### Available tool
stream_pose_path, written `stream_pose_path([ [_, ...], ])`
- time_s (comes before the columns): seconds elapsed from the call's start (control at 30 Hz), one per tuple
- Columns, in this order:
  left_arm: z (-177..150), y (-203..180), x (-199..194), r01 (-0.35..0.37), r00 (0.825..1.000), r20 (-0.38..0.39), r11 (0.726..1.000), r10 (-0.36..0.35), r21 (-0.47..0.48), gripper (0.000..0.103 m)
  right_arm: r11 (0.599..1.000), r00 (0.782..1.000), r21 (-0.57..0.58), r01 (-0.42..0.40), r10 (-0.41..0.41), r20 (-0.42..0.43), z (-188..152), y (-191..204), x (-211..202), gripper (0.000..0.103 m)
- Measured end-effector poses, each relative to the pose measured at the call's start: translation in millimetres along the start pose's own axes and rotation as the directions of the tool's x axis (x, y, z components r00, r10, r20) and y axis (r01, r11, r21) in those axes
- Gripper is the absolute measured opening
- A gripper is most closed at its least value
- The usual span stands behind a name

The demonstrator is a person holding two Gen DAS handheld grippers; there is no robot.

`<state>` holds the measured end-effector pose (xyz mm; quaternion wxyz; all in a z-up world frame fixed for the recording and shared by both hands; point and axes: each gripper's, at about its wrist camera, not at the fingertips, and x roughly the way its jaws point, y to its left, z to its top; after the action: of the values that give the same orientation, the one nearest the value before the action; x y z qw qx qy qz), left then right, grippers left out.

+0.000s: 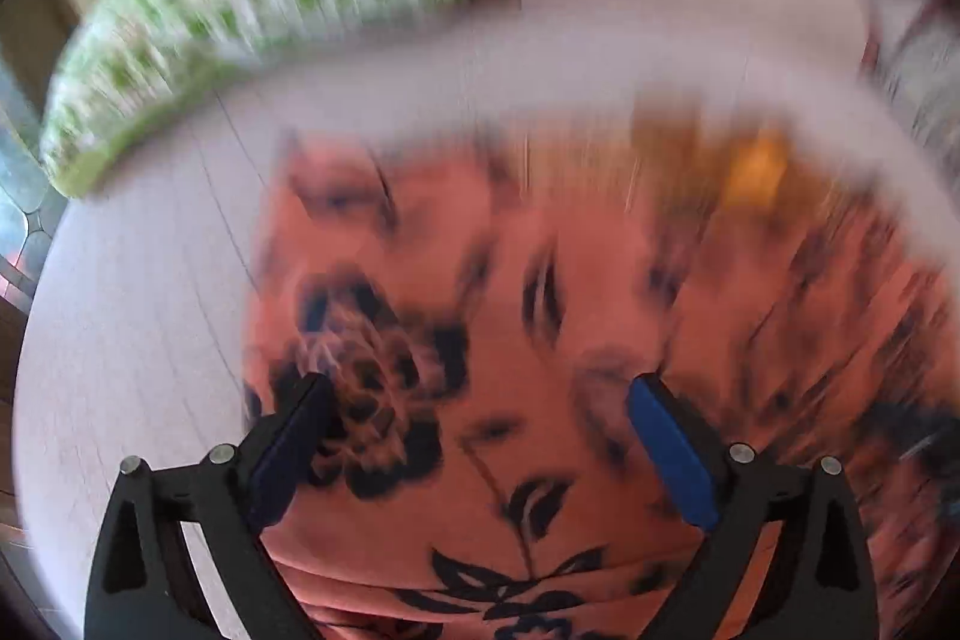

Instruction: Fold small clothes

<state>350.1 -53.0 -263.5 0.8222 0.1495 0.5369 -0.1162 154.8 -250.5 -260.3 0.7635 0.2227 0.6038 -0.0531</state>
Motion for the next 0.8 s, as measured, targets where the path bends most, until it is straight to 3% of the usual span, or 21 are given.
stream_pose_path([
  [0.03,-3.5,-4.8,-6.1,-0.028,0.997,0.076,1.000,0.027,0.012,0.103,1.000,1.000,0.000,-0.006,0.006,-0.003,-0.3,-1.6,0.0,0.019],
  [0.07,-4.1,-7.0,-8.8,-0.036,0.995,0.090,0.999,0.035,0.012,0.103,1.000,1.000,0.013,-0.018,0.018,0.004,-1.1,-2.9,-0.4,0.019],
  [0.23,-3.5,-4.3,-12.0,-0.019,0.999,0.043,1.000,0.020,-0.023,0.103,0.992,0.995,0.074,-0.101,0.099,0.028,-5.1,-16.2,-1.0,0.027],
  [0.33,-18.6,3.2,-31.9,0.005,0.996,0.089,1.000,-0.003,-0.022,0.103,0.986,0.989,0.070,-0.148,0.146,0.039,-8.9,-13.8,-2.5,0.041],
  [0.4,-36.7,10.2,-48.0,-0.001,0.992,0.127,1.000,0.004,-0.029,0.103,0.980,0.980,0.048,-0.195,0.193,0.041,-10.4,-8.1,-3.5,0.066],
  [0.6,-117.3,59.2,-87.7,0.015,0.986,0.164,0.991,0.007,-0.131,0.103,0.989,0.990,-0.052,-0.136,0.137,0.019,-39.3,-0.6,-30.4,0.069],
  [0.8,-209.5,118.9,-103.4,0.073,0.995,0.095,0.937,-0.042,-0.341,0.103,0.983,0.983,0.001,-0.182,0.182,-0.009,-98.4,-18.9,-64.6,0.068],
])
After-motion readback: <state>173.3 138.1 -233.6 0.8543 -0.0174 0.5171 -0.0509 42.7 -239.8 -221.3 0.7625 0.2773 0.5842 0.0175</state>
